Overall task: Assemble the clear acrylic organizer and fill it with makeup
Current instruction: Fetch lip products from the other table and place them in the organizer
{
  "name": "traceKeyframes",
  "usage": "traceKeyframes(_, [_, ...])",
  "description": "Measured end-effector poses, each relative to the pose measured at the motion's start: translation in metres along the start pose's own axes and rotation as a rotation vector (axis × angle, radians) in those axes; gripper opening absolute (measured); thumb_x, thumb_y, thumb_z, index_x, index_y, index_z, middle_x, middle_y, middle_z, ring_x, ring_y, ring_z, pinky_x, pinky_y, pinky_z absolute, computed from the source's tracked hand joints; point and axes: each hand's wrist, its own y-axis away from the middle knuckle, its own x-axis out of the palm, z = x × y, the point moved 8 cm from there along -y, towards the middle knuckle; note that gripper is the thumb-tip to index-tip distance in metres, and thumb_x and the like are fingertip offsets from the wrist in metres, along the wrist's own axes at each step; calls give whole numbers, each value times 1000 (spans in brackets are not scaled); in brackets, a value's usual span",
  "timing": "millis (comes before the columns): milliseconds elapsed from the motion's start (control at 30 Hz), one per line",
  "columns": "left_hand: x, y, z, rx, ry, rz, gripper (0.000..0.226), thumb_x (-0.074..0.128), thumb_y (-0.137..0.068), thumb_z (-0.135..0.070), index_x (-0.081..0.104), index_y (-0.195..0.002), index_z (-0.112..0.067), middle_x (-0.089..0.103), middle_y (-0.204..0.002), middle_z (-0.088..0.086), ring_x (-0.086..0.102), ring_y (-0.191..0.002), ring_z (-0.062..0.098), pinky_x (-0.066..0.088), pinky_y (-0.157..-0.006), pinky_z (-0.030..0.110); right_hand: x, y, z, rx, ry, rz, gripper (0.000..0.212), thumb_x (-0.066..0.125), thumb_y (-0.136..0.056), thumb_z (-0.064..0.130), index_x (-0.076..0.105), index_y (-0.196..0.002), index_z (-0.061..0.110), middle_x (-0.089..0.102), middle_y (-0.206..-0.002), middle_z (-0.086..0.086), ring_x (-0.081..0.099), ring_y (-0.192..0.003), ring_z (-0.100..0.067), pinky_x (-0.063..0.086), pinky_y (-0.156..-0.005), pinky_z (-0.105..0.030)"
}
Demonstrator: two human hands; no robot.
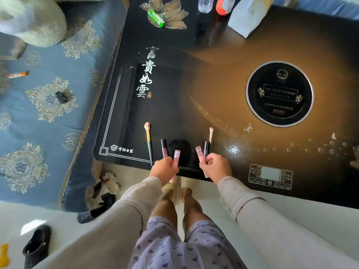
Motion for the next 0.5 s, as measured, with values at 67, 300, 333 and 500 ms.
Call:
traceKeyframes(67, [-4,17,19,-1,-53,28,32,49,-89,-32,46,-61,-17,54,-63,-3,53,-66,21,37,-57,26,-3,22,-15,30,-22,29,34,66,-77,26,45,-51,24,52,-50,6,50,-49,-14,39,-55,-22])
traceKeyframes(300, [-24,69,91,2,-232,22,30,45,-91,-39,64,-83,-17,72,-96,9,65,-91,28,41,-75,24,1,99,-73,179,-134,56,32,65,-79,17,43,-55,21,58,-72,-4,53,-73,-22,38,-66,-25])
traceKeyframes(333, [-28,73,100,11,-274,14,35,42,-92,-44,60,-73,-21,73,-93,8,65,-89,27,40,-74,24,1,110,-82,197,-155,29,32,65,-80,17,44,-55,19,58,-71,-5,52,-72,-22,37,-65,-25])
traceKeyframes(500, [-48,77,140,2,-386,24,36,39,-94,-42,58,-74,-18,71,-92,9,64,-86,26,43,-78,28,7,150,-114,263,-240,-80,34,65,-82,22,45,-55,16,55,-53,-2,50,-62,-22,37,-57,-28])
